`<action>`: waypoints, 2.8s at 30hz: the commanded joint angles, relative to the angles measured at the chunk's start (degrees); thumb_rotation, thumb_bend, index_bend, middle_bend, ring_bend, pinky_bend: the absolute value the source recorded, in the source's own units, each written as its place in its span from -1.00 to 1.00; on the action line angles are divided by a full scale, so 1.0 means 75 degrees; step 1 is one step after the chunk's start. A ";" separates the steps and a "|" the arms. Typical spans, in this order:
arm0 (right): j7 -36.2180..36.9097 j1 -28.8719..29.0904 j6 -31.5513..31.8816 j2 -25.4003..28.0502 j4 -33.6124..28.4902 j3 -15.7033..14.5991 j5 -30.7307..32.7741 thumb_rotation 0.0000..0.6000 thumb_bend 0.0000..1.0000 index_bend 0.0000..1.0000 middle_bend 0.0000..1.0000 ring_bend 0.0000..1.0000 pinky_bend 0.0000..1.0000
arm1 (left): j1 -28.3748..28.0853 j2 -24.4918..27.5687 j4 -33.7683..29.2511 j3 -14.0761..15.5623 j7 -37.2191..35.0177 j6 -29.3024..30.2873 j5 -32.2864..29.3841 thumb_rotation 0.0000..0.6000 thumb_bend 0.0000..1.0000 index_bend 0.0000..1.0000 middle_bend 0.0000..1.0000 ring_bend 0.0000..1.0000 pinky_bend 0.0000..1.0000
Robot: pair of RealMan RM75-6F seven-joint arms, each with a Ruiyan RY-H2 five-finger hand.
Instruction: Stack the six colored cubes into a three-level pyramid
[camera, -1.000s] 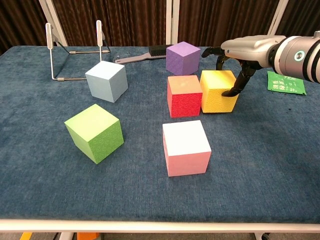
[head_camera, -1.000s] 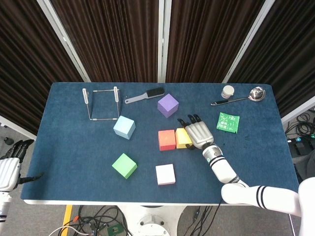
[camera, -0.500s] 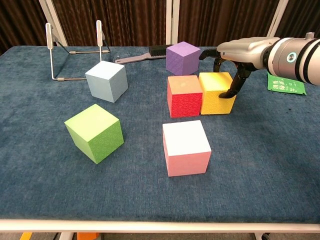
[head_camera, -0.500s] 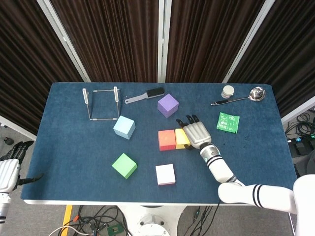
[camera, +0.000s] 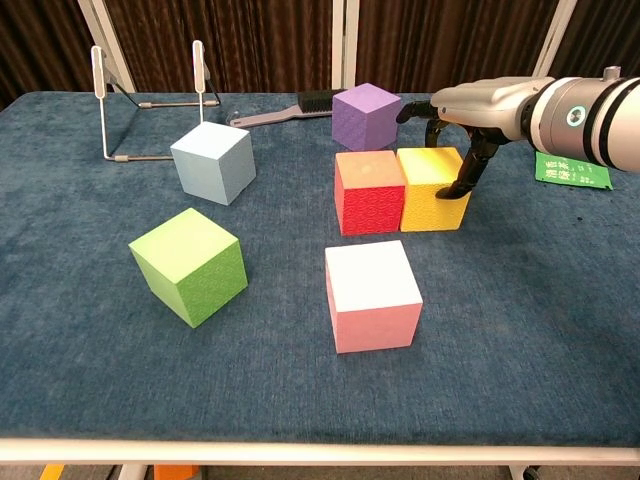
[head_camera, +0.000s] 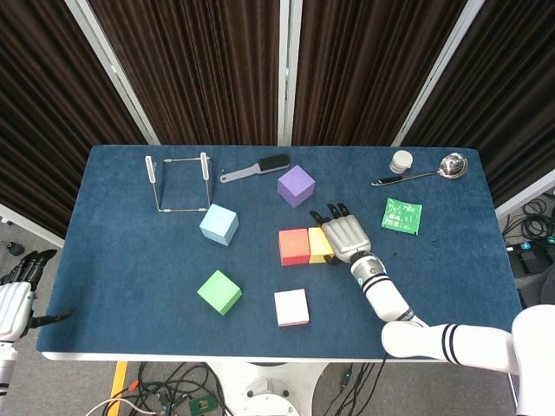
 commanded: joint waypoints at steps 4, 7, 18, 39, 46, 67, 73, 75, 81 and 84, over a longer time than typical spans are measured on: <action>0.0011 0.0033 -0.0026 0.0012 -0.0018 -0.0029 0.0127 1.00 -0.73 -1.00 -0.25 -1.00 -1.00 | 0.0000 -0.0015 0.0013 0.0002 0.0015 -0.0005 0.0007 1.00 -1.00 -0.79 -0.79 -0.96 -0.70; 0.0025 0.0060 -0.0063 0.0020 -0.0018 -0.0047 0.0144 1.00 -0.82 -1.00 -0.39 -1.00 -1.00 | 0.0011 -0.0018 0.0020 0.0003 0.0011 0.0000 0.0000 1.00 -1.00 -0.79 -0.79 -0.96 -0.70; 0.0399 -0.0010 -0.0093 0.0224 -0.0201 -0.0011 -0.0088 1.00 -1.00 -1.00 -0.88 -1.00 -1.00 | 0.0005 0.0008 -0.0022 -0.0003 -0.0020 0.0004 0.0032 1.00 -1.00 -0.79 -0.79 -0.97 -0.70; 0.3306 -0.1716 0.0845 0.3163 -0.2026 0.0671 -0.2054 1.00 -1.00 -1.00 -0.88 -1.00 -1.00 | -0.0663 0.0498 -0.2682 0.0258 0.0845 -0.0922 0.0569 1.00 -1.00 -0.79 -0.76 -0.96 -0.70; 0.4156 -0.2240 0.1011 0.3637 -0.2009 0.0771 -0.2636 1.00 -1.00 -1.00 -0.87 -1.00 -1.00 | -0.0997 -0.0008 -0.3493 -0.0092 0.1783 -0.1351 -0.0205 1.00 -1.00 -0.79 -0.60 -0.84 -0.70; 0.5222 -0.2943 0.0895 0.3678 -0.1430 0.0754 -0.3346 1.00 -1.00 -1.00 -0.86 -1.00 -1.00 | -0.2120 -0.2133 -0.5031 -0.0702 0.4980 -0.1783 -0.3312 0.58 -1.00 -0.79 -0.52 -0.77 -0.69; 0.5678 -0.3106 0.0947 0.3607 -0.1265 0.0776 -0.3756 1.00 -1.00 -1.00 -0.86 -1.00 -1.00 | -0.2359 -0.2695 -0.5016 -0.0748 0.5730 -0.1482 -0.3753 0.54 -1.00 -0.80 -0.60 -0.78 -0.69; 0.5869 -0.3177 0.0966 0.3593 -0.1210 0.0767 -0.3922 1.00 -1.00 -1.00 -0.86 -1.00 -1.00 | -0.2451 -0.2886 -0.4935 -0.0796 0.5912 -0.1411 -0.3925 0.54 -1.00 -0.80 -0.62 -0.79 -0.69; 0.6285 -0.3347 0.1004 0.3587 -0.1013 0.0760 -0.4218 1.00 -1.00 -1.00 -0.87 -1.00 -1.00 | -0.2686 -0.3324 -0.4575 -0.0922 0.6383 -0.1153 -0.4165 0.61 -1.00 -0.80 -0.71 -0.85 -0.70; 0.6486 -0.3420 0.1038 0.3584 -0.0914 0.0770 -0.4357 1.00 -1.00 -1.00 -0.88 -1.00 -1.00 | -0.2732 -0.3464 -0.4483 -0.0942 0.6585 -0.0935 -0.4153 0.69 -1.00 -0.80 -0.75 -0.88 -0.70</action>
